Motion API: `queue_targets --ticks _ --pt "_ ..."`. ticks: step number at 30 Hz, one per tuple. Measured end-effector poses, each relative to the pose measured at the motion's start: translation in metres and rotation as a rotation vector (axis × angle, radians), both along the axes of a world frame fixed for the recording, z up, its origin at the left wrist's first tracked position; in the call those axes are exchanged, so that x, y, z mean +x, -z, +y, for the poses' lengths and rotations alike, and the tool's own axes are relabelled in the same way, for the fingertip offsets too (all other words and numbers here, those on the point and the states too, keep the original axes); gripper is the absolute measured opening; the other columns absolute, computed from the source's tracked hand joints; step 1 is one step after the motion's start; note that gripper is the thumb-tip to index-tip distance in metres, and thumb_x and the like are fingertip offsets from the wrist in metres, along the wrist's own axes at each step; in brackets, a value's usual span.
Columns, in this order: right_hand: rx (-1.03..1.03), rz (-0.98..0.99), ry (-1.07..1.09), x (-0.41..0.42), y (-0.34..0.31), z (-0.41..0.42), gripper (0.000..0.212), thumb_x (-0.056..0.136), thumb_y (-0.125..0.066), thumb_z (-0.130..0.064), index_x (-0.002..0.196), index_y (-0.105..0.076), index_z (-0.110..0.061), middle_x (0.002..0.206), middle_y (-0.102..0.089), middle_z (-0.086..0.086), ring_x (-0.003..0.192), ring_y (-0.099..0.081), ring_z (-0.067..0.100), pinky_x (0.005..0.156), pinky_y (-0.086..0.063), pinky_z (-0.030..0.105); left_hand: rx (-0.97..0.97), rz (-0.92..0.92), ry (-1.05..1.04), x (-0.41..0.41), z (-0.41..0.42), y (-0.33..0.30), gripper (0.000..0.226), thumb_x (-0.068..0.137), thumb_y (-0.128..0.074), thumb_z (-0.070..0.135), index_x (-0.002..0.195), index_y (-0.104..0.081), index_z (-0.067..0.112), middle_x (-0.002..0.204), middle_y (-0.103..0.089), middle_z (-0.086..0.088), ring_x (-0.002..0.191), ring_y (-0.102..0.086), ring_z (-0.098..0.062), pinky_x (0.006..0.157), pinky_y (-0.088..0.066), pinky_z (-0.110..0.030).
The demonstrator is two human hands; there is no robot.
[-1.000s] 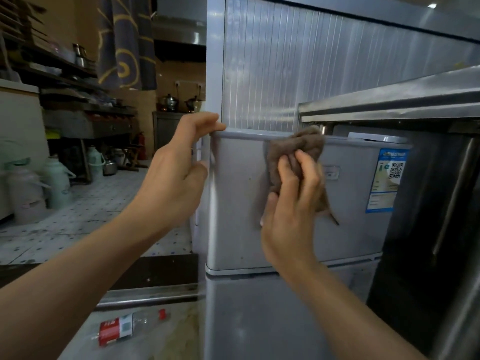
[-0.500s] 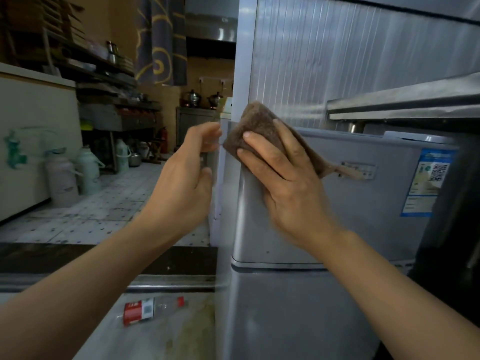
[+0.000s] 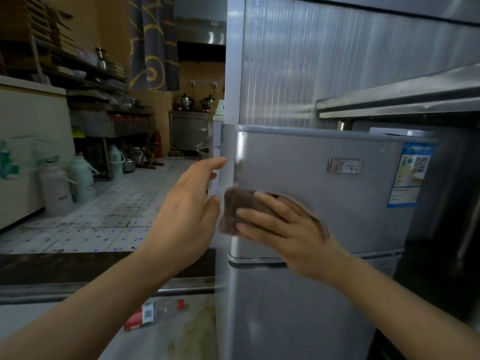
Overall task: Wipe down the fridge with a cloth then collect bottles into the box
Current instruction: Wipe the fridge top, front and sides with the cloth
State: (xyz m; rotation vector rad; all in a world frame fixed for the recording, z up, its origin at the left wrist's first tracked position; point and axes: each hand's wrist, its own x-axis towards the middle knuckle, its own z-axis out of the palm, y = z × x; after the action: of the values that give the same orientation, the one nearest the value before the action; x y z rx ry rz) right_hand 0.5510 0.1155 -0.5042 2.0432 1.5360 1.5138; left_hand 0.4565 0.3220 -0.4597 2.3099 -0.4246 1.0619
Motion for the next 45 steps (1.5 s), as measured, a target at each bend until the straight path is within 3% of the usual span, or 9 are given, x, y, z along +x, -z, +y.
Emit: queue_targets --ticks 7,12,18,22,28,32,36,43,45 --pt "0.596 0.053 0.031 0.000 -0.015 0.001 0.053 0.092 -0.057 -0.002 0.142 -0.039 -0.011 0.149 -0.033 0.010 0.140 -0.026 0.038 0.114 -0.026 0.052 -0.010 -0.013 -0.049 0.017 -0.021 0.022 0.059 0.092 -0.051 0.019 0.145 -0.025 0.022 0.138 -0.040 0.006 0.120 -0.041 -0.005 0.093 -0.030 -0.017" --pt "0.480 0.083 0.129 -0.009 0.076 0.000 0.080 0.081 -0.067 0.000 0.147 -0.028 -0.019 0.154 -0.023 0.000 0.143 -0.021 0.036 0.115 -0.025 0.047 -0.067 -0.046 -0.080 0.029 -0.040 0.033 0.064 0.090 -0.055 0.020 0.146 -0.022 0.013 0.129 -0.041 -0.002 0.103 -0.043 -0.009 0.081 -0.031 -0.017" --pt "0.449 0.077 0.166 -0.001 0.047 -0.017 0.062 0.093 -0.050 -0.018 0.149 -0.025 -0.022 0.155 -0.023 -0.002 0.145 -0.019 0.030 0.116 -0.022 0.043 -0.110 -0.069 -0.067 0.037 -0.040 0.039 0.059 0.089 -0.058 0.018 0.140 -0.029 0.015 0.117 -0.034 0.009 0.092 -0.036 0.004 0.069 -0.038 -0.004" --pt "0.815 0.222 0.277 0.012 0.039 -0.064 0.052 0.101 -0.027 -0.029 0.150 -0.016 -0.014 0.157 -0.013 0.006 0.145 -0.014 0.031 0.118 -0.016 0.046 -0.154 -0.061 -0.050 0.037 -0.042 0.039 0.059 0.090 -0.056 0.016 0.141 -0.028 0.016 0.118 -0.034 0.010 0.092 -0.035 0.005 0.071 -0.037 -0.001" --pt "1.271 0.342 0.320 0.007 0.033 -0.043 0.059 0.096 -0.033 -0.015 0.151 -0.011 -0.009 0.160 -0.005 0.008 0.147 -0.008 0.029 0.118 -0.017 0.050 -0.153 -0.080 -0.057 0.038 -0.043 0.041 0.056 0.090 -0.055 0.017 0.140 -0.029 0.015 0.116 -0.033 0.009 0.092 -0.035 0.003 0.076 -0.034 -0.013" --pt "1.078 0.368 0.204 -0.015 0.050 0.021 0.061 0.093 -0.038 -0.012 0.150 -0.016 -0.008 0.160 -0.006 0.006 0.147 -0.004 0.034 0.121 -0.008 0.039 -0.168 -0.072 -0.106 0.033 -0.045 0.048 0.045 0.092 -0.050 0.022 0.134 -0.035 0.014 0.111 -0.035 0.006 0.078 -0.040 -0.001 0.067 -0.036 -0.012" --pt "0.819 0.260 0.189 -0.009 0.053 -0.005 0.054 0.096 -0.039 -0.018 0.146 -0.023 -0.011 0.156 -0.016 0.005 0.145 -0.015 0.035 0.118 -0.018 0.045 -0.212 -0.004 -0.142 0.028 -0.052 0.066 0.034 0.092 -0.044 0.027 0.123 -0.040 0.014 0.111 -0.037 0.002 0.090 -0.043 -0.010 0.076 -0.040 -0.031" --pt "1.253 0.376 0.240 0.021 0.020 -0.084 0.061 0.095 -0.033 -0.014 0.152 -0.013 -0.015 0.160 -0.007 0.003 0.146 -0.004 0.015 0.120 -0.005 0.028 -0.268 -0.006 -0.125 0.034 -0.054 0.072 0.026 0.094 -0.045 0.020 0.118 -0.041 0.013 0.107 -0.039 0.001 0.092 -0.044 -0.016 0.077 -0.038 -0.034" --pt "1.314 0.422 0.229 0.029 0.008 -0.098 0.062 0.097 -0.034 -0.013 0.152 -0.008 -0.021 0.161 -0.002 -0.001 0.145 -0.002 0.011 0.121 -0.011 0.038 -0.279 -0.011 -0.115 0.036 -0.055 0.073 0.025 0.094 -0.045 0.019 0.118 -0.041 0.013 0.106 -0.040 0.000 0.093 -0.043 -0.016 0.077 -0.037 -0.034"
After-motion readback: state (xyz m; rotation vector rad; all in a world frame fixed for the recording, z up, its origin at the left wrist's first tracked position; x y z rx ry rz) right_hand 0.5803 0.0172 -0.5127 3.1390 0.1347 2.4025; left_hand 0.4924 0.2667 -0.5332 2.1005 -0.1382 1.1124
